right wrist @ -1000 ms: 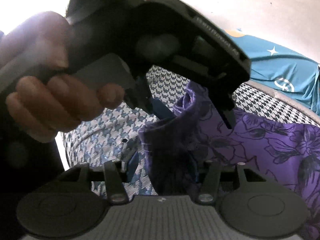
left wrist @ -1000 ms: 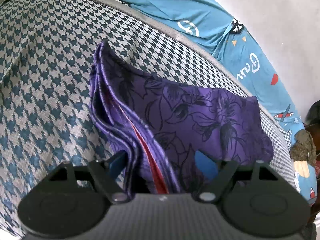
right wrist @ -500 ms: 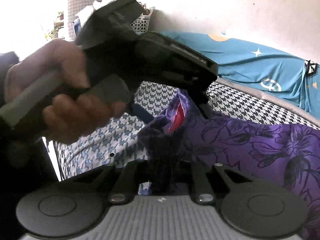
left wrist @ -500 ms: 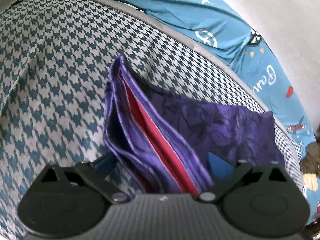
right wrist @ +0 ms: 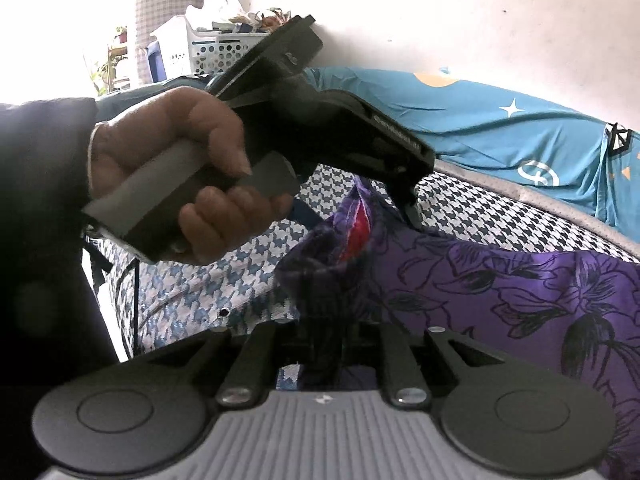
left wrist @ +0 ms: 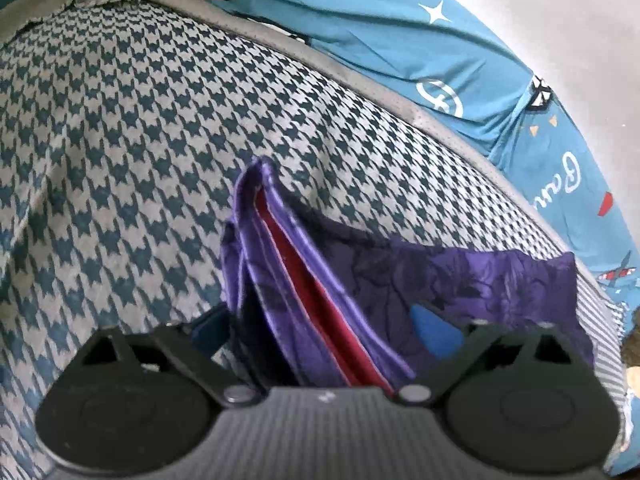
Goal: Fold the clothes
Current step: 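Close the left tool on the folded edge of the purple top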
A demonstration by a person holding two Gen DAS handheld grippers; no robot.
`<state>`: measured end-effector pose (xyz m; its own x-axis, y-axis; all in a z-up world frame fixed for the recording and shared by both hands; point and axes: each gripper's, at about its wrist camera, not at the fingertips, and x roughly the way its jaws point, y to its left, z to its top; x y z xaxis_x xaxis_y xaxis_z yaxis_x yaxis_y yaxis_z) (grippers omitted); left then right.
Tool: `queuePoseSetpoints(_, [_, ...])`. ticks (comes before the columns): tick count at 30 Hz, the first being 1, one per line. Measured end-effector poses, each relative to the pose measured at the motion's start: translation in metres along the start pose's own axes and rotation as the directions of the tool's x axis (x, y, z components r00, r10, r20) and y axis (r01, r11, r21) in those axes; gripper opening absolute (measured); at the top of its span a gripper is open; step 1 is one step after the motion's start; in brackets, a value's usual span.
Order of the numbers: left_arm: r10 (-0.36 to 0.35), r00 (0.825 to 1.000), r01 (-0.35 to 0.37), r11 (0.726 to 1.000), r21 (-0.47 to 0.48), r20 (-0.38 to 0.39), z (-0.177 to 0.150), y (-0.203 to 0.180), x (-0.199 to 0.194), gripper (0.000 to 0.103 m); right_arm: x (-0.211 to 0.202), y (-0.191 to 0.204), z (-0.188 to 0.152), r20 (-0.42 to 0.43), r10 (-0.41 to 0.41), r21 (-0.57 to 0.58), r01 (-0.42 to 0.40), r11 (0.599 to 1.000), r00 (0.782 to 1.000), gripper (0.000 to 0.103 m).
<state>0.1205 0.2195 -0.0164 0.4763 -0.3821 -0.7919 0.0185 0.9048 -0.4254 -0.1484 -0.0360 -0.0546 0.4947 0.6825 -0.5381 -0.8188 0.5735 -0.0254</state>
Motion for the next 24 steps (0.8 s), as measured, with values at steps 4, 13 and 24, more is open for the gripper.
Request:
queuePoseSetpoints(4, [0.019,1.0,-0.019,1.0,0.011,0.004,-0.001,-0.003,0.005,0.066,-0.001,-0.001,0.0,-0.001,-0.004,0.001,0.004,1.0,1.0,0.013])
queuePoseSetpoints(13, [-0.025,0.998,0.021,0.996,0.083,0.055,-0.015,-0.021,0.01,0.018,-0.008,-0.005,-0.002,0.008,-0.032,0.004,0.032,0.999,0.999,0.013])
queuePoseSetpoints(24, [-0.04,0.973,0.002,0.986,0.166,0.228,-0.032,-0.061,-0.011,0.017,-0.039,-0.027,-0.002,0.067,-0.104,0.029,0.102,0.994,0.992,0.012])
